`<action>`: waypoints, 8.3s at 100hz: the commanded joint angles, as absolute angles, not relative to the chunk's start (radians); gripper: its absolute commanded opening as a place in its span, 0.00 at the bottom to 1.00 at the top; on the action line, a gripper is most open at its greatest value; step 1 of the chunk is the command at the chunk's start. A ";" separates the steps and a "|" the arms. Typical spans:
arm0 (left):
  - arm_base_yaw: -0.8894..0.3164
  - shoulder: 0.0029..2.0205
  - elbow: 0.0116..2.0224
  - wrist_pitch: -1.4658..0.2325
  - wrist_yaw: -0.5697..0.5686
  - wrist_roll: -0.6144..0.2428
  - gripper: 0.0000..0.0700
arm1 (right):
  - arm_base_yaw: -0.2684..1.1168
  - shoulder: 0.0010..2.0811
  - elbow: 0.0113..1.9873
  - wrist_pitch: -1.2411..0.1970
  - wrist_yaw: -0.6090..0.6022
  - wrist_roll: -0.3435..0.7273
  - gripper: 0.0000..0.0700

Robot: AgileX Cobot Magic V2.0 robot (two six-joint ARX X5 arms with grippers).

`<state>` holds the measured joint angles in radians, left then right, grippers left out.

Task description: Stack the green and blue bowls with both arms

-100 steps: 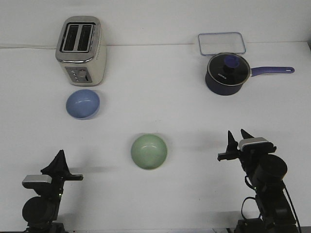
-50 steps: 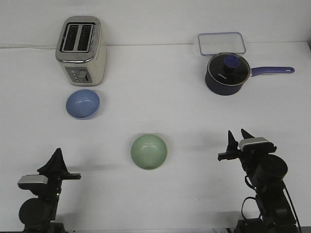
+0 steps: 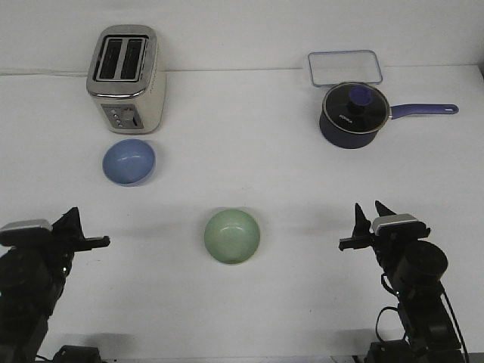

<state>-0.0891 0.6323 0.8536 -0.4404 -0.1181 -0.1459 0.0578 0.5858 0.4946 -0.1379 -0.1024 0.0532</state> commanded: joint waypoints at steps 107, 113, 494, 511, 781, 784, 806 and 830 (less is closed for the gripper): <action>-0.082 1.111 1.146 -0.633 -0.101 -0.135 0.73 | 0.059 0.589 0.504 -0.126 -0.104 0.059 0.42; -0.075 1.176 1.197 -0.633 -0.101 -0.136 0.73 | 0.059 0.589 0.504 -0.126 -0.104 0.059 0.42; -0.529 1.488 1.328 -0.630 0.084 -0.213 0.91 | 0.059 0.590 0.504 -0.126 -0.104 0.059 0.42; -0.489 1.315 1.328 -0.609 -0.024 -0.172 0.91 | 0.059 0.590 0.504 -0.125 -0.104 0.059 0.42; -0.304 0.545 0.543 -0.050 -0.138 -0.089 0.02 | 0.059 0.589 0.505 -0.105 -0.104 0.059 0.00; -0.295 0.525 0.525 -0.048 -0.138 -0.089 0.02 | 0.059 0.589 0.505 -0.105 -0.104 0.059 0.00; -0.218 0.324 0.336 0.027 -0.102 -0.089 0.02 | 0.059 0.589 0.505 -0.105 -0.104 0.059 0.00; -0.135 0.100 0.173 0.022 -0.093 -0.090 0.02 | 0.059 0.589 0.505 -0.105 -0.104 0.059 0.00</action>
